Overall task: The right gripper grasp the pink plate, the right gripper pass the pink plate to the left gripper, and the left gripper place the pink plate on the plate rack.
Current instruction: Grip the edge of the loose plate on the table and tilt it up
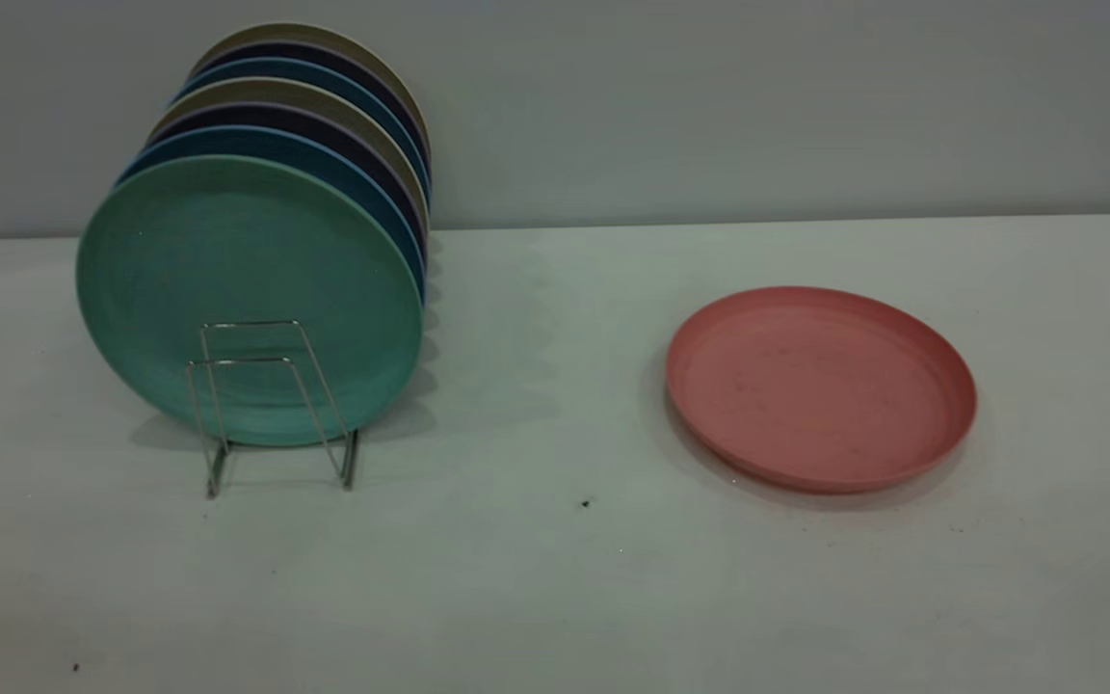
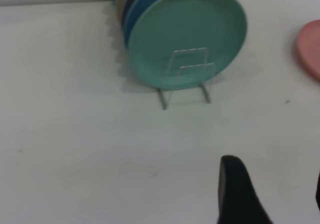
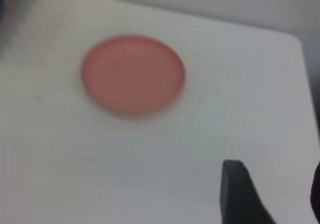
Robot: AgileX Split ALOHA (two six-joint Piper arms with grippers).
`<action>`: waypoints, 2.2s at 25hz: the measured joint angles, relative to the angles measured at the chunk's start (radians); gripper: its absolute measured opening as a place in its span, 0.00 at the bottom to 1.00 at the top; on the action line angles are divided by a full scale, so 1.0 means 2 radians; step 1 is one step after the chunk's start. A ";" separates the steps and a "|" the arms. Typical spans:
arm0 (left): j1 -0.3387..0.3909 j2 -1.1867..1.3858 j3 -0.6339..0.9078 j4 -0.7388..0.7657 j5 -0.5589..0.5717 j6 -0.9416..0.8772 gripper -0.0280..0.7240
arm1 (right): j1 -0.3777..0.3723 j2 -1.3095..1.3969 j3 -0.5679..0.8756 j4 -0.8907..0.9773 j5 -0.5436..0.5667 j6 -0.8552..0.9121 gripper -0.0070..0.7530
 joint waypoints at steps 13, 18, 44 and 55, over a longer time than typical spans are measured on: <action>0.000 0.231 0.000 -0.194 -0.142 0.145 0.66 | 0.000 0.359 0.000 0.396 -0.136 -0.285 0.49; 0.000 0.277 0.000 -0.270 -0.172 0.214 0.66 | 0.000 0.530 -0.010 0.600 -0.152 -0.490 0.49; 0.000 0.280 0.000 -0.276 -0.169 0.232 0.66 | -0.171 1.065 -0.322 0.574 -0.076 -0.523 0.49; 0.000 0.280 0.000 -0.276 -0.161 0.232 0.66 | -0.171 1.137 -0.366 0.598 -0.111 -0.526 0.49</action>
